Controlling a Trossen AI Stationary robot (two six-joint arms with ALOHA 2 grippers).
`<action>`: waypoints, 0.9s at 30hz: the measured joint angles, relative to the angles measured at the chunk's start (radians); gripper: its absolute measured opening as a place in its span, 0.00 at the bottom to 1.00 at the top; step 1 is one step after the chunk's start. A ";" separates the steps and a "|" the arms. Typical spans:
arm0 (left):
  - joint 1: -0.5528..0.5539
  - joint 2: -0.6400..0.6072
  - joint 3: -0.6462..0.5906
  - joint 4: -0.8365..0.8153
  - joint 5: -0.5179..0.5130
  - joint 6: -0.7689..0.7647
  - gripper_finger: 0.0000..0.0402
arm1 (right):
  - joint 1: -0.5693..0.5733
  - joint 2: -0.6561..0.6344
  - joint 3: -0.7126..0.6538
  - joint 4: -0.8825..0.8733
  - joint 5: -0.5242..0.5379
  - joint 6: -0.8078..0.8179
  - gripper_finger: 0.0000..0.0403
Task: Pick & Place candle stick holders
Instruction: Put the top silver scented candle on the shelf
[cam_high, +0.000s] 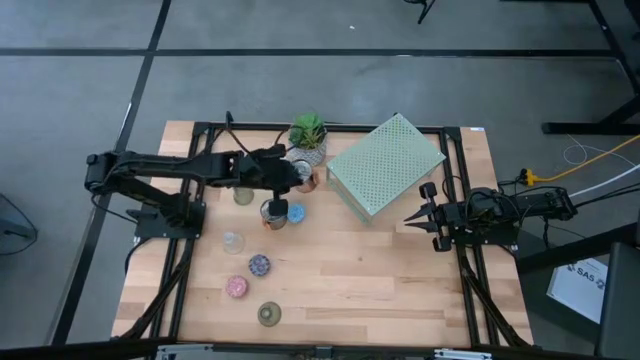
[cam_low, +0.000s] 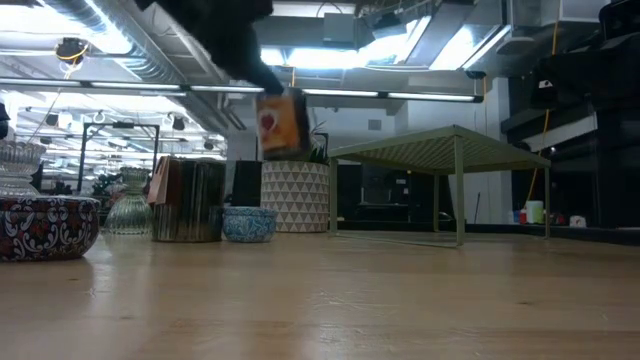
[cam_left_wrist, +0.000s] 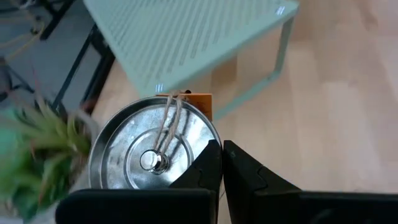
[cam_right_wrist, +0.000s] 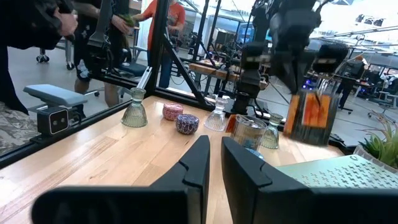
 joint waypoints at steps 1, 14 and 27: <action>0.001 0.000 0.019 -0.012 0.009 0.005 0.01 | 0.000 0.000 0.000 0.000 0.000 0.000 0.11; 0.033 0.230 0.375 -0.155 0.054 0.115 0.01 | 0.000 0.000 0.000 0.000 0.000 0.000 0.11; 0.095 0.501 0.773 -0.251 0.166 0.210 0.01 | 0.000 0.000 0.000 0.000 0.000 0.000 0.11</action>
